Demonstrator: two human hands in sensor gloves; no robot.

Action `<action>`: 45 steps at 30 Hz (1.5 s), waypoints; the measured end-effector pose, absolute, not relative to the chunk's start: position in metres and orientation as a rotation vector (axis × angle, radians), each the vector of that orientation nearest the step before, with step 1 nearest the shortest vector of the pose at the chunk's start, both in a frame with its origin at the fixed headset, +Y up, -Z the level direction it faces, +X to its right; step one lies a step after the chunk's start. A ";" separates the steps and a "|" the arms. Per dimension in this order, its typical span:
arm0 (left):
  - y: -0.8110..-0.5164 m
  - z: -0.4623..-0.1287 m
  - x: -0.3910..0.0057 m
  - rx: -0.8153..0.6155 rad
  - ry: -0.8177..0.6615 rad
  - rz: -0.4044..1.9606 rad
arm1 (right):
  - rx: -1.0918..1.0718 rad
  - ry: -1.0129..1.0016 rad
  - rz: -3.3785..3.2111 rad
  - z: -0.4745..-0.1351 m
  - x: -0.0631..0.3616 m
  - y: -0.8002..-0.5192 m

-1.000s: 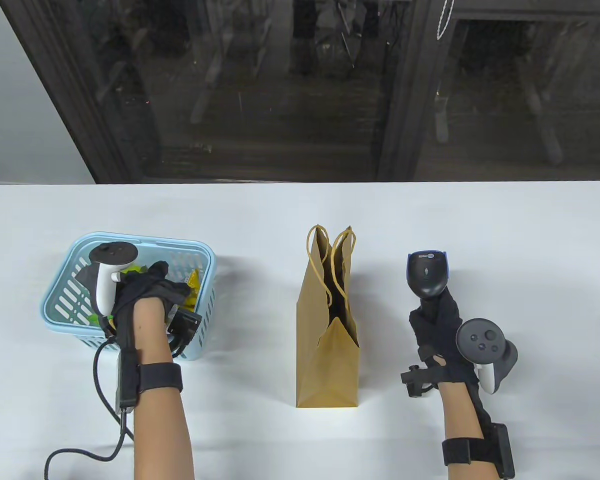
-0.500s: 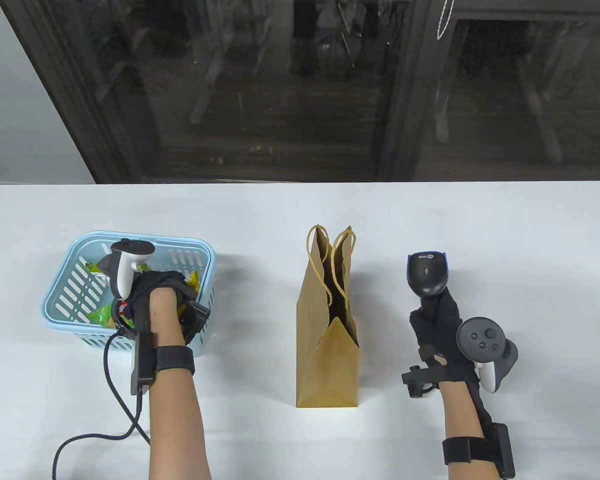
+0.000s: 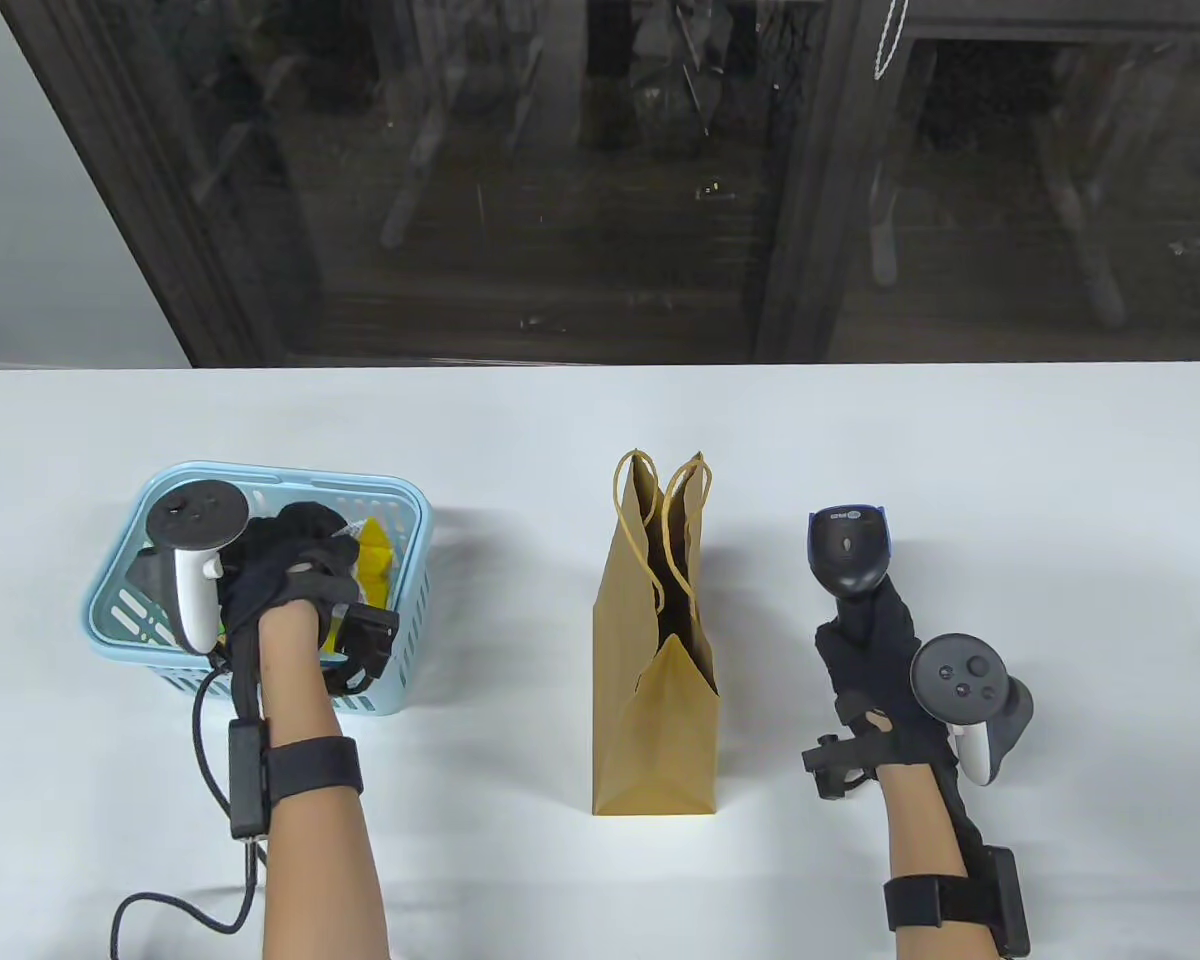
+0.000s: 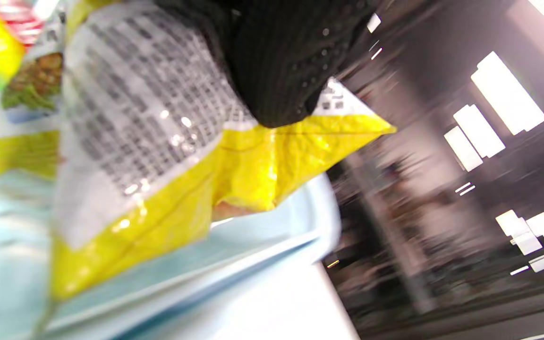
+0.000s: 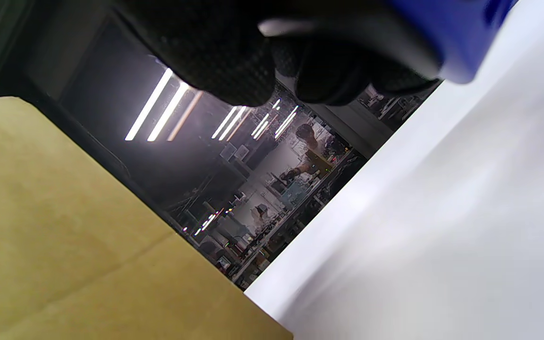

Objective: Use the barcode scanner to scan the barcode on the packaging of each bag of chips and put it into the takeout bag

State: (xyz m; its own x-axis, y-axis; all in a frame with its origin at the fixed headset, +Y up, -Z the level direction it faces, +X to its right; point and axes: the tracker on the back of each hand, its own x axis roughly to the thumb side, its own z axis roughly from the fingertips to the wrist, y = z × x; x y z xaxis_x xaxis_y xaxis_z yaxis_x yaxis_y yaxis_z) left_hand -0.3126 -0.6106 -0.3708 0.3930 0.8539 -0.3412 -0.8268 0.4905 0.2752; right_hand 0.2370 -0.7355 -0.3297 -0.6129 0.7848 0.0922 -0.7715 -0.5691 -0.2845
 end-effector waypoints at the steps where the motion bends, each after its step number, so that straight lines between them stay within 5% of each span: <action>1: -0.605 -0.369 -0.312 0.100 0.437 1.105 | -0.053 -0.372 2.200 -0.330 0.237 -0.735; 8: -0.565 -0.349 -0.291 0.362 0.200 1.323 | -0.037 -0.377 2.200 -0.329 0.236 -0.734; 15: -0.548 -0.337 -0.262 0.441 0.035 1.471 | 0.042 -0.456 2.141 -0.324 0.232 -0.716; 24: -0.525 -0.330 -0.229 0.407 -0.117 1.617 | 0.261 -0.593 1.922 -0.301 0.224 -0.647; 32: -0.508 -0.311 -0.203 0.374 -0.259 1.682 | 0.602 -0.447 1.817 -0.274 0.199 -0.596; 37: -0.502 -0.298 -0.177 0.211 -0.387 1.832 | 0.795 -0.244 1.725 -0.262 0.172 -0.581; 45: -0.501 -0.286 -0.145 0.093 -0.484 1.784 | 0.784 -0.228 1.759 -0.260 0.161 -0.578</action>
State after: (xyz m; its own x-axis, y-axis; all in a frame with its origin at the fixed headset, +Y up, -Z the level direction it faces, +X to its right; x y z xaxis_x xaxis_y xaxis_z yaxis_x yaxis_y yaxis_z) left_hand -0.1448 -0.5006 -0.2864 -0.2728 0.9097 0.3132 -0.9432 -0.1888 -0.2733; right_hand 0.1611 -0.5785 -0.2598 -0.1382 0.7811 0.6089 -0.9107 -0.3418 0.2318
